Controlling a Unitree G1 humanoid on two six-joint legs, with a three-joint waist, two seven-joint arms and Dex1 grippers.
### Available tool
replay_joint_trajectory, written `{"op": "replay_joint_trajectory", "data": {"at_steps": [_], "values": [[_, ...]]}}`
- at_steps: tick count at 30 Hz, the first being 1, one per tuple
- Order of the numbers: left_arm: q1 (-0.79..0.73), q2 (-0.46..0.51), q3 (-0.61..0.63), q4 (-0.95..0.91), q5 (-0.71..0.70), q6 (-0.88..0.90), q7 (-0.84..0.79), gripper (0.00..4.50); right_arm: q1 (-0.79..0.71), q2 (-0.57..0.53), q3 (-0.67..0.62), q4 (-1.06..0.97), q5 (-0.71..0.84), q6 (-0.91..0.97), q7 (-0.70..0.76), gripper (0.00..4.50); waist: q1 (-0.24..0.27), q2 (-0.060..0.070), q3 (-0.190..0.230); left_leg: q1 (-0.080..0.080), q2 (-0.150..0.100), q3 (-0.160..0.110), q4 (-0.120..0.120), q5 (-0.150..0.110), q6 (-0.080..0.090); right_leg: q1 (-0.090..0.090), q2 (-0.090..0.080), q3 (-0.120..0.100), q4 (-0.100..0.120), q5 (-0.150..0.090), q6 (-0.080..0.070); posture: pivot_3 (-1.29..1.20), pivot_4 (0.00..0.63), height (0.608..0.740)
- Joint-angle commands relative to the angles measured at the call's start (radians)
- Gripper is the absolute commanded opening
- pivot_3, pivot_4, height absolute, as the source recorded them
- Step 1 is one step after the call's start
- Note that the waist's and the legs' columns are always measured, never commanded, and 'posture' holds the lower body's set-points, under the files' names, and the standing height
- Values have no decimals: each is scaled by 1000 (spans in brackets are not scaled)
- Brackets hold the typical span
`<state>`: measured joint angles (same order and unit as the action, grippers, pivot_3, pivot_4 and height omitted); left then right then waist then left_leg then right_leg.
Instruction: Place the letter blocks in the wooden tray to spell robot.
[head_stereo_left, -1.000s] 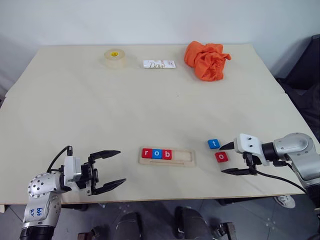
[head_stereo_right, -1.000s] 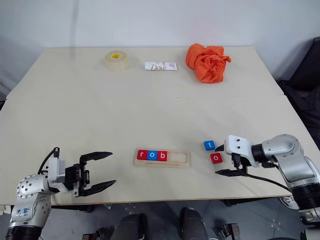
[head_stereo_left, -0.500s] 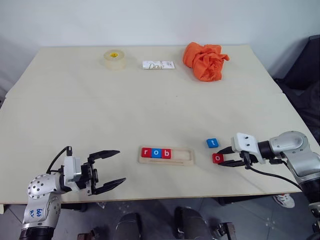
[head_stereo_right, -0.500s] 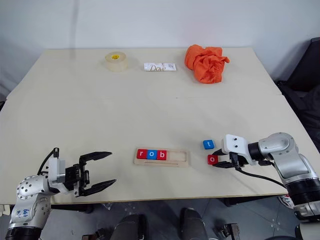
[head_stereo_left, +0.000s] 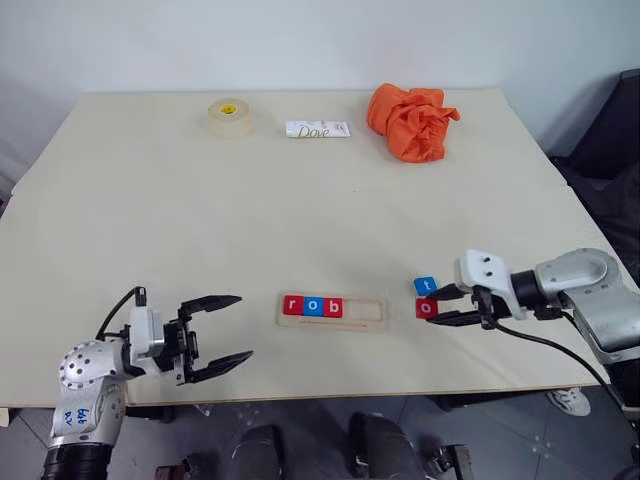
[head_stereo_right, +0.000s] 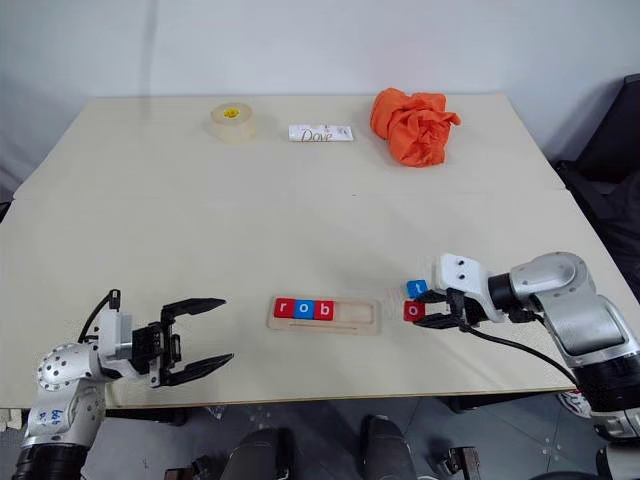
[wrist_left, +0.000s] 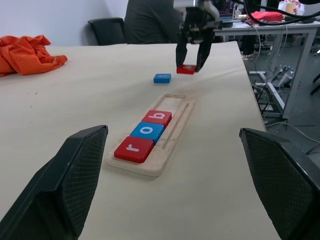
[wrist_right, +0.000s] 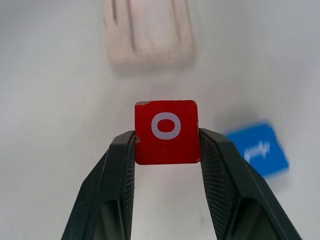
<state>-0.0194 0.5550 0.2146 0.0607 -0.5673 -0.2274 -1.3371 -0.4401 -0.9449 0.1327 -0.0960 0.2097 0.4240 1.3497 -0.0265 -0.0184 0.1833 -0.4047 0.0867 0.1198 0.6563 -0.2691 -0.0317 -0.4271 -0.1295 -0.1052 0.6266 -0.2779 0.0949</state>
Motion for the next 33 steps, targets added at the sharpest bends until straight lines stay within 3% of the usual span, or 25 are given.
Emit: {"op": "replay_joint_trajectory", "data": {"at_steps": [1, 10, 33], "values": [[-34, -3, -4, 21, -4, -24, -18, 4500, -66, 20, 50, -117, 1, 139, -40, 1452, -1, 0, 0, 0, 0, 0, 0, 0, 0, 0, 0, 0, 0, 0, 0, 0, 150, 740], [-40, -8, -4, 29, -2, -42, -17, 4500, -180, 161, 199, -174, -57, 295, -193, 1452, 1, 0, 0, -2, 0, 0, -1, -1, 1, -1, 0, 0, 0, 0, -1, 0, 150, 740], [21, -8, 6, -34, -6, -51, 31, 4500, -270, 257, 332, -100, -100, 257, -199, 1452, -1, 0, 0, -2, 0, 1, -1, -1, 1, -2, 0, 0, -1, 0, -1, 0, 150, 740]]}}
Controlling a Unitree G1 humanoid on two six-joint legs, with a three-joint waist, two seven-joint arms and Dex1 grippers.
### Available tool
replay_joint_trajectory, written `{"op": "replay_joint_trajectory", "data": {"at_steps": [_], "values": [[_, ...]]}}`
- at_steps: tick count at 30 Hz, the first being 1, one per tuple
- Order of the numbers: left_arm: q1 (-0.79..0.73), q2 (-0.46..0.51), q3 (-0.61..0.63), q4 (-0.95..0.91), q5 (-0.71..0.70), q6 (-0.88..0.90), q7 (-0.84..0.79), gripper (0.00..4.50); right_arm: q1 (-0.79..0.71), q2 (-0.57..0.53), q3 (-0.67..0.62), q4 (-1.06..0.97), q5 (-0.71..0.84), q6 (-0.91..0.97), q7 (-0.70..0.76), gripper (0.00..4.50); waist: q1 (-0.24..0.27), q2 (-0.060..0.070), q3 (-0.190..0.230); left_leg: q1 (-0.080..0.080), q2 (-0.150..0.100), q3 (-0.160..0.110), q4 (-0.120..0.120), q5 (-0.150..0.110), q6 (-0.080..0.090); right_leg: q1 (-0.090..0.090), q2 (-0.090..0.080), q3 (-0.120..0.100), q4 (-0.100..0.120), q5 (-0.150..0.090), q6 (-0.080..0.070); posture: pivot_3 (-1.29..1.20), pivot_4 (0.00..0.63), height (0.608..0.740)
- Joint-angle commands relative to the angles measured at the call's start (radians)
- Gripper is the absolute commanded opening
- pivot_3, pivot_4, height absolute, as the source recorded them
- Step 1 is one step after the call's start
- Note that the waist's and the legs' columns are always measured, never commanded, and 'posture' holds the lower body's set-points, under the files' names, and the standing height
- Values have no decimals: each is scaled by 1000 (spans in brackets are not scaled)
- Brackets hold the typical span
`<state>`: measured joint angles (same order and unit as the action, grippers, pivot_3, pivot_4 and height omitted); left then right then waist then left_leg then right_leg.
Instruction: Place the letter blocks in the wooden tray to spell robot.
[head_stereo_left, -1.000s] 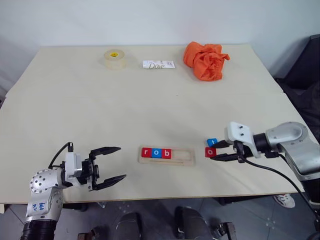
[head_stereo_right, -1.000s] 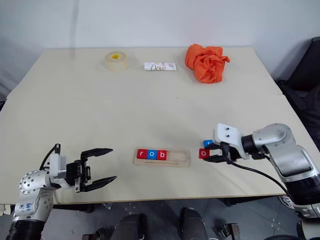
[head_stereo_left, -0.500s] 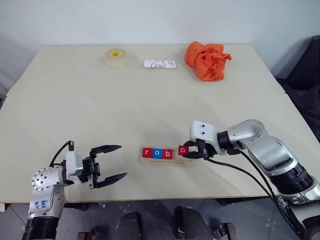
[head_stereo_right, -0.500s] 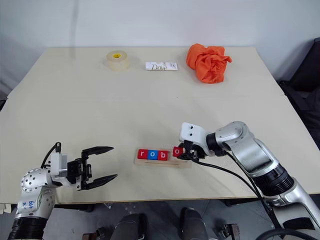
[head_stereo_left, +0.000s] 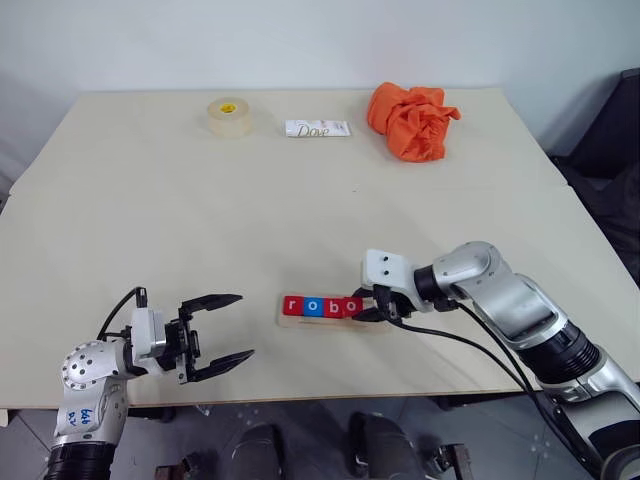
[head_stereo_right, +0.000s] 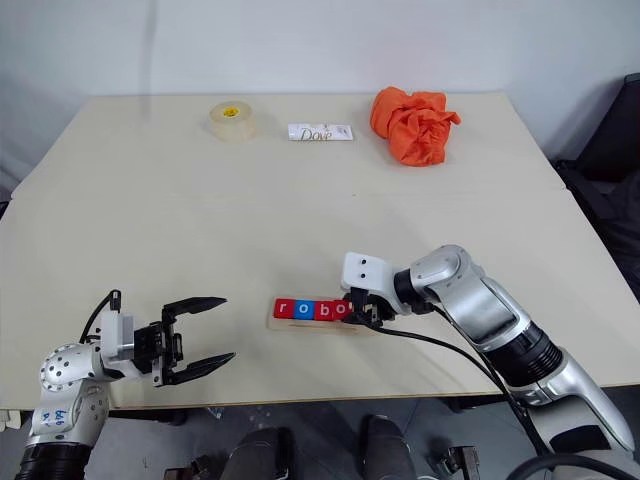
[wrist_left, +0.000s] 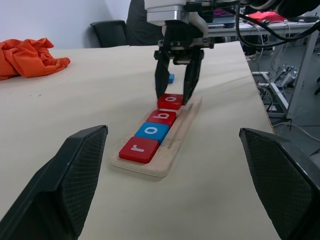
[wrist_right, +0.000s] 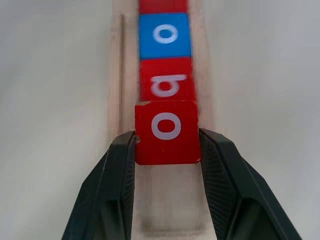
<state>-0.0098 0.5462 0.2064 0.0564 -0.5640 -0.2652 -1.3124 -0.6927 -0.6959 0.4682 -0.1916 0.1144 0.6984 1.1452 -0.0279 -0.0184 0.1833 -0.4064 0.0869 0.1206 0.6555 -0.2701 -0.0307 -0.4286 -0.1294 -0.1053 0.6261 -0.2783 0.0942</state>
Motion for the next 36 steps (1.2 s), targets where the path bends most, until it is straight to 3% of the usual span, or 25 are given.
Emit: {"op": "replay_joint_trajectory", "data": {"at_steps": [1, 22, 31, 36], "values": [[14, 1, 15, -31, -10, -14, 8, 4500, -20, 9, -1, 0, -8, -22, 6, 1452, 0, 0, 0, 0, 0, 0, 0, 0, 0, 0, 0, 0, 0, 0, 0, 0, 150, 740], [8, 6, 21, -22, -7, -19, 16, 4500, 2, 18, 12, 19, -28, -33, 10, 1452, 0, 0, 0, 0, 0, 0, 0, 0, 0, 0, 0, 0, 0, 0, 0, 0, 150, 740], [-11, 4, 18, -1, -3, -25, 15, 4500, -6, 6, -14, -43, 5, 11, 31, 4458, 0, 0, 0, 0, 0, 0, -1, 0, 0, 0, 0, 0, 0, 0, 0, 0, 150, 740], [-33, -2, 9, 18, 2, -30, 10, 4500, 6, -5, -46, -69, 28, 29, 30, 4458, 0, 0, 0, 0, 0, 0, -1, 0, 0, 0, 0, 0, 0, 0, 0, 0, 150, 740]]}}
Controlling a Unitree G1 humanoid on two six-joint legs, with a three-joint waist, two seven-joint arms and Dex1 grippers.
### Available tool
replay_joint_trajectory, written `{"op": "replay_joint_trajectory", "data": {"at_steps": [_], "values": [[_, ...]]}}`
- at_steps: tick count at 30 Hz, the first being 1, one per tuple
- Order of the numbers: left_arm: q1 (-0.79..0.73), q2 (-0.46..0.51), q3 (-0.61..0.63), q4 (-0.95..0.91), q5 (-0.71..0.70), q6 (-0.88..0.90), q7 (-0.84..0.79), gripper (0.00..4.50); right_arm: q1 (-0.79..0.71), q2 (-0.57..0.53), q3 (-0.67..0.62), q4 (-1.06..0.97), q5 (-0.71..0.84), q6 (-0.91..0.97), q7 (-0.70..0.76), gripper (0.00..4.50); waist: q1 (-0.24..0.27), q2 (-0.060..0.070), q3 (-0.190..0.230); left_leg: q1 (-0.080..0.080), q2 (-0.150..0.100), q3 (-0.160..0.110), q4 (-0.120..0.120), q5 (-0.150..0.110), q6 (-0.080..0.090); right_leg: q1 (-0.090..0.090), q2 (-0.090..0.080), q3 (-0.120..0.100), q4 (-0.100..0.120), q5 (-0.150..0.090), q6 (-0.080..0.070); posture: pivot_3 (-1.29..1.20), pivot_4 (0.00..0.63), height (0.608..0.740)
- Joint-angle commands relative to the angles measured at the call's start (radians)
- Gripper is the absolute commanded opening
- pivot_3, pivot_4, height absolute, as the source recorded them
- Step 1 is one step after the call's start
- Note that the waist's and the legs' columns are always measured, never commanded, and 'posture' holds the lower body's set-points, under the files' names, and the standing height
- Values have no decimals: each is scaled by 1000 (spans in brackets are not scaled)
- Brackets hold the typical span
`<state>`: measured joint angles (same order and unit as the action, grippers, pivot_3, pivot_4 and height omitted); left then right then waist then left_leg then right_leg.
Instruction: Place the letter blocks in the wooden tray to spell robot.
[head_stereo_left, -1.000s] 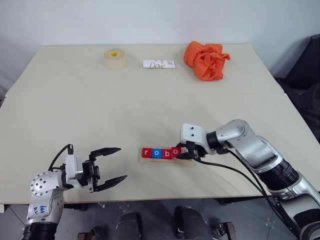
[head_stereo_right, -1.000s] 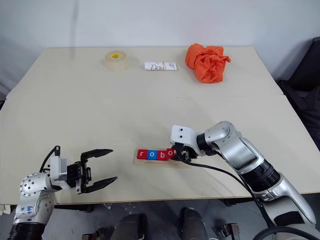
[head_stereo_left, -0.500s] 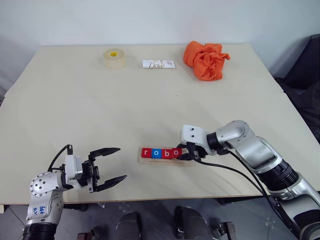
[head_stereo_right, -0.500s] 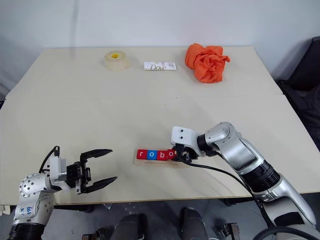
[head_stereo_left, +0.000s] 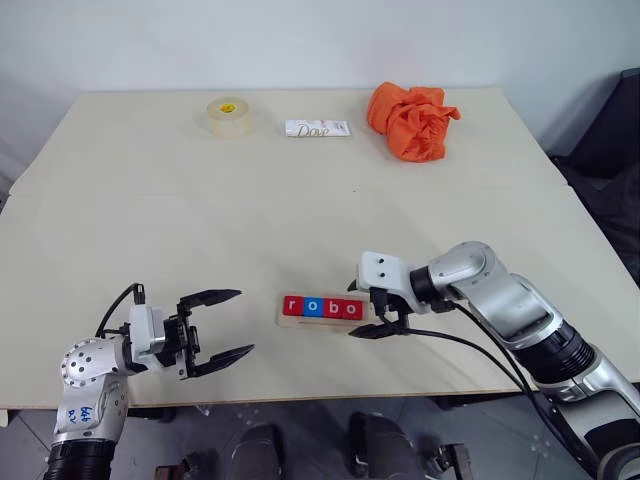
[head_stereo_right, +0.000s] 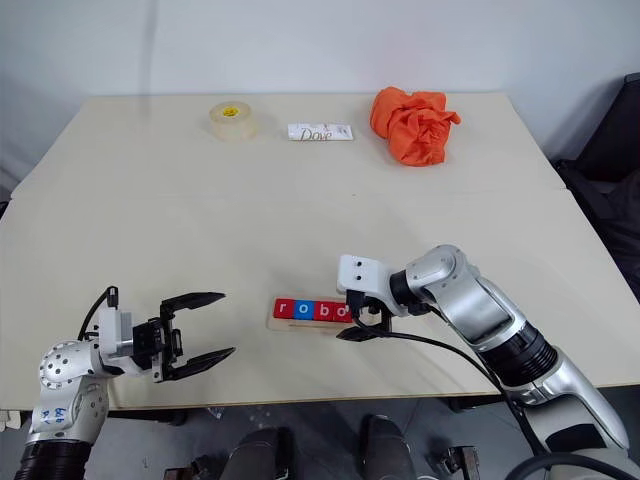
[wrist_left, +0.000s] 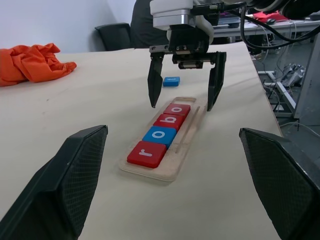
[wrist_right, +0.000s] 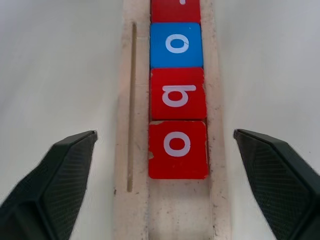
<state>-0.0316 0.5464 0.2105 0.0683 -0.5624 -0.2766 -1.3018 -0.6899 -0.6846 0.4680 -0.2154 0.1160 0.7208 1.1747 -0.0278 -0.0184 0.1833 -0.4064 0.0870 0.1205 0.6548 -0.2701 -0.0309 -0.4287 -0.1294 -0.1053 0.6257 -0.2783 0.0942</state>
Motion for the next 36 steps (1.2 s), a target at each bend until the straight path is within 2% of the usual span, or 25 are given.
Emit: {"op": "replay_joint_trajectory", "data": {"at_steps": [1, 5, 9, 14, 20, 27, 31, 36], "values": [[-16, -2, 4, 11, 0, -20, -3, 4500, 11, -22, -60, -52, 35, 9, 0, 4458, 0, 0, 0, 0, 0, 0, 0, 0, 0, 0, 0, 0, 0, 0, 0, 0, 150, 740], [-37, -1, -1, 35, -1, -24, -13, 4500, 87, -45, -177, -80, 96, -15, -21, 4458, 3, 0, 0, 0, 0, 0, -1, 0, 0, 0, 0, 0, -1, 0, 0, 0, 150, 740], [-71, -1, -7, 73, 1, -25, -29, 4500, 238, -42, -417, -60, 185, -86, -87, 4458, 11, 0, 0, 0, -1, 0, -1, 0, 0, 1, 0, 0, -2, 0, 0, 0, 150, 740], [-95, 0, -10, 103, 1, -28, -43, 4500, 349, -75, -553, -32, 212, -151, -105, 4458, 13, 0, 0, 0, 0, 1, -2, 0, 0, 1, 1, 0, -3, 0, 0, 0, 150, 740], [-139, 5, -20, 145, 1, -20, -66, 4500, 632, -127, -792, -4, 250, -276, -83, 4458, 33, 0, 0, 0, -1, 1, -3, 0, 0, 1, 1, 0, -4, 0, 0, 0, 150, 740], [-185, 7, -25, 192, 4, -17, -95, 4500, 794, -136, -867, -54, 246, -297, -125, 4458, 24, 0, 0, 2, -1, 0, -3, 1, 0, 2, 1, 0, -4, 1, 2, 0, 150, 740], [-218, -1, -34, 222, 11, -21, -110, 4500, 767, -103, -831, -92, 251, -225, -225, 4458, 23, 0, 0, 2, 0, 0, -3, 1, -1, 2, 1, 0, -3, 1, 1, 0, 150, 740], [-226, -8, -38, 215, 13, -20, -112, 4500, 677, 12, -765, -130, 258, -128, -397, 4458, 25, 0, 0, 2, 0, 0, -3, 1, -1, 2, 1, 0, -3, 1, 1, 0, 150, 740]]}}
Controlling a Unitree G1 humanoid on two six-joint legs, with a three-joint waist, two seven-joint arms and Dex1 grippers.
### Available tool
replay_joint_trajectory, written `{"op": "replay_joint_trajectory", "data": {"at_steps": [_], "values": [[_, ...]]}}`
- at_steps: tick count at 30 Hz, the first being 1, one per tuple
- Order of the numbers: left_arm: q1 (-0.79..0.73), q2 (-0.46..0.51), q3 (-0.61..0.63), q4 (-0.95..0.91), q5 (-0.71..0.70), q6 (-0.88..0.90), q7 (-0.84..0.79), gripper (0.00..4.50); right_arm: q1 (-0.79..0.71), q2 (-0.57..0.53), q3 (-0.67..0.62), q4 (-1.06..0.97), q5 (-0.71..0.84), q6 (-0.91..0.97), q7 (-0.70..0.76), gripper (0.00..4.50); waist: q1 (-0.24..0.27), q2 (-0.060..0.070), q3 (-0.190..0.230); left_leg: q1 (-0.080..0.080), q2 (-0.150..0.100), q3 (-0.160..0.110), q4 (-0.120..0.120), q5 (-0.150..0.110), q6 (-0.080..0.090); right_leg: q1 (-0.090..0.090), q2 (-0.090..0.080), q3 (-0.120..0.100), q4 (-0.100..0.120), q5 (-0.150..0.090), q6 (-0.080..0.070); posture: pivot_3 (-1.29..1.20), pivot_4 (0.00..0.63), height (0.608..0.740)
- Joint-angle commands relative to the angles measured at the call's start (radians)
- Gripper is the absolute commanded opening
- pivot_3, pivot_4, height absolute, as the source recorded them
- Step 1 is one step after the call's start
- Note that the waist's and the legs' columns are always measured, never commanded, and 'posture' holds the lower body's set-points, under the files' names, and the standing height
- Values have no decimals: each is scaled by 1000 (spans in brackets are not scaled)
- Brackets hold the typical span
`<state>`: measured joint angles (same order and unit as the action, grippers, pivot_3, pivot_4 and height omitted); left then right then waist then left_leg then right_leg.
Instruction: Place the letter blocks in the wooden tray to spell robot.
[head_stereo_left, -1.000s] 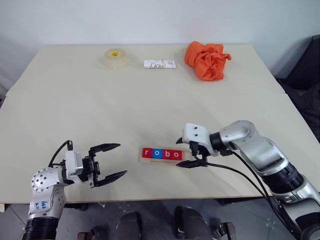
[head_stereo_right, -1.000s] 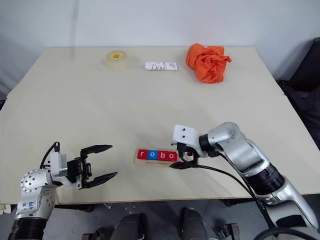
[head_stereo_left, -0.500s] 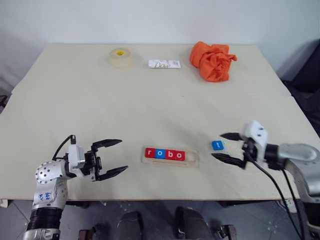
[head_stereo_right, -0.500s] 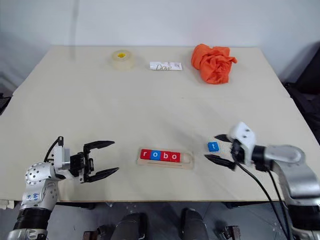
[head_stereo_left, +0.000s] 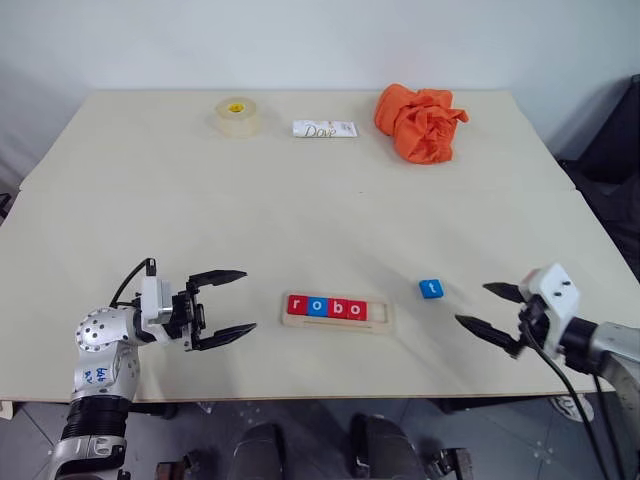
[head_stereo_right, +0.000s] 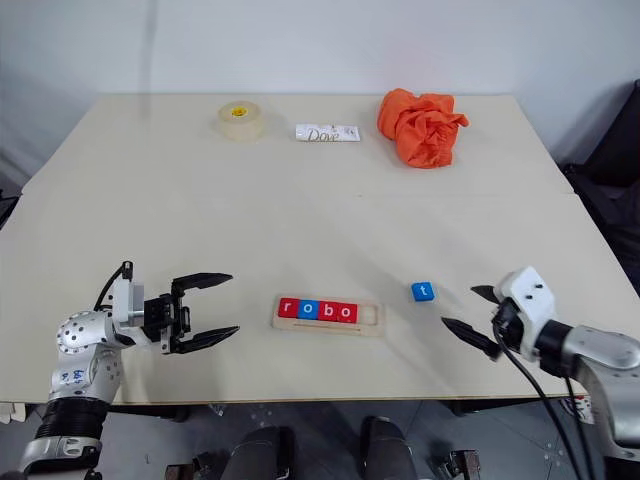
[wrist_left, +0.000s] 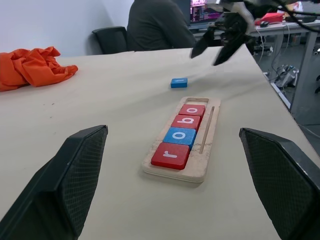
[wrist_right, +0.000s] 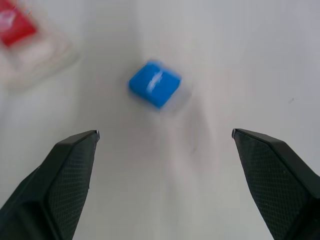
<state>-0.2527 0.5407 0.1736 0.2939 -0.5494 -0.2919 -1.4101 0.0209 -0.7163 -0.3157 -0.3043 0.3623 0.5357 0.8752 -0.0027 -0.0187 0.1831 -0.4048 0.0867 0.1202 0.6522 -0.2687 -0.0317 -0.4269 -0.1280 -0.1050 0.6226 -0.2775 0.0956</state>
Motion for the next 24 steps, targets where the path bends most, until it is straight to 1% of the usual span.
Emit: {"op": "replay_joint_trajectory", "data": {"at_steps": [1, 2, 4, 11, 14, 17, 24], "values": [[-3, -2, -1, -16, -1, -3, -5, 4500, -52, 79, 40, -42, 2, 88, -153, 4458, 0, 0, 0, 0, 0, 0, 0, 0, 0, 0, 0, 0, 0, 0, 0, 0, 150, 740], [1, -2, 0, -21, -2, -2, -6, 4500, -67, 111, 60, -42, -8, 130, -208, 4458, 0, 0, 0, 0, 0, 0, 0, 0, 0, 0, 0, 0, 0, 0, 0, 0, 150, 740], [11, -1, 3, -31, -4, -1, -6, 4500, -76, 157, 87, -47, -31, 139, -273, 4458, 0, 0, 0, 0, 0, 0, 0, 0, 0, 0, 0, 0, 0, 0, 0, 0, 150, 740], [33, 0, 6, -50, -6, 1, -1, 4500, -93, 240, 128, -18, -63, 150, -417, 4458, 0, 0, 0, -1, 0, 0, 0, -1, 1, 0, 0, 0, 0, 0, 0, 0, 150, 740], [32, -5, 2, -56, -2, 3, 7, 4500, -98, 251, 143, -7, -80, 156, -447, 4458, -1, 0, 0, -1, 0, 0, 0, 0, 1, 0, 0, 0, 0, 0, 0, 0, 150, 740], [32, -2, 6, -57, -6, 6, 4, 4500, -91, 270, 157, -24, -85, 172, -483, 3841, -1, -1, -1, 0, 0, 0, 0, 0, 1, 0, 0, 0, 0, 0, 0, 0, 150, 740], [31, -3, 3, -57, -3, 10, 1, 4500, -102, 280, 162, -52, -80, 177, -520, 1504, -1, -1, -1, 0, 0, 0, 0, 0, 1, 0, 0, 0, 0, 0, 0, 0, 150, 740]]}}
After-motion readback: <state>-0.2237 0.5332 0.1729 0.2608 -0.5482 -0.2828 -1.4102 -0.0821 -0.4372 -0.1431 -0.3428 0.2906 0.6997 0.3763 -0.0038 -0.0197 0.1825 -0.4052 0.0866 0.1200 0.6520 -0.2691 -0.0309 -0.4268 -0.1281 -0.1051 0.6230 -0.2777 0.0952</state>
